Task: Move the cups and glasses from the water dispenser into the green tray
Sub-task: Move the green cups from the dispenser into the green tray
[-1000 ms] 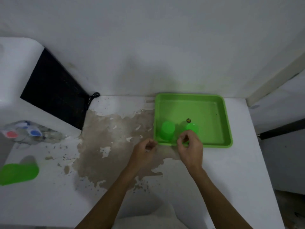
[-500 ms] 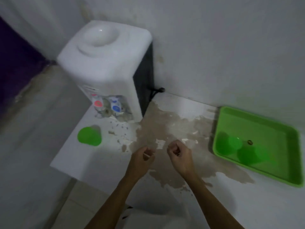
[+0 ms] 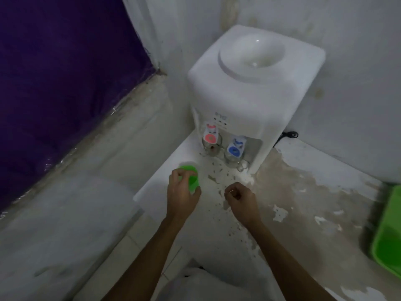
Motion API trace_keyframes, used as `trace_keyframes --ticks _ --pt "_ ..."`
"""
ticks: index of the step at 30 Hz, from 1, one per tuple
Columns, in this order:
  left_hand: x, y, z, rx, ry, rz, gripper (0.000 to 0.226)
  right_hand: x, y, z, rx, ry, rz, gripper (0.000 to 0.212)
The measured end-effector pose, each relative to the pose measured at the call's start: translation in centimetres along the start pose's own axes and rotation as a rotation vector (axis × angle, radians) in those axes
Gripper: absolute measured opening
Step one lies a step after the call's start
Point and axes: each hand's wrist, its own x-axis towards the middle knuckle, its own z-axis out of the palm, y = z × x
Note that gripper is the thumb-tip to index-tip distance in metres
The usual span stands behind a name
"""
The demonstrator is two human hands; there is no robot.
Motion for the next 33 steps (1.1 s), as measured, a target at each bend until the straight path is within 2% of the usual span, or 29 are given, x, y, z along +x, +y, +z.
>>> trace_keyframes --ticks 4,7,15,21,25,29,33 --pt "2.4 -1.8 0.0 0.061 -0.142 -0.043 0.077 0.4 -0.1 0.8 -0.013 -0.016 0.019 0.012" --pt "3.4 -2.5 0.5 0.097 -0.217 -0.017 0.087 0.3 -0.1 0.6 -0.014 0.006 0.003 0.010" --pt "2.9 -1.9 0.7 0.087 -0.244 0.019 0.077 0.0 1.0 0.3 0.008 0.032 0.027 0.018" --pt "1.0 1.6 0.8 -0.087 -0.275 0.074 0.073 -1.4 3.3 -1.4 0.099 0.088 0.131 0.017" --pt "-0.8 5.9 1.6 -0.172 -0.330 0.147 0.074 -3.1 4.4 -3.5 0.299 0.147 0.266 0.008" --pt "-3.1 10.9 3.2 -0.231 -0.384 0.264 0.072 -4.8 5.1 -6.1 0.620 0.239 0.490 0.009" --pt "-6.1 15.8 5.7 -0.258 -0.438 0.349 0.069 -7.2 6.5 -10.1 0.806 0.211 0.640 0.029"
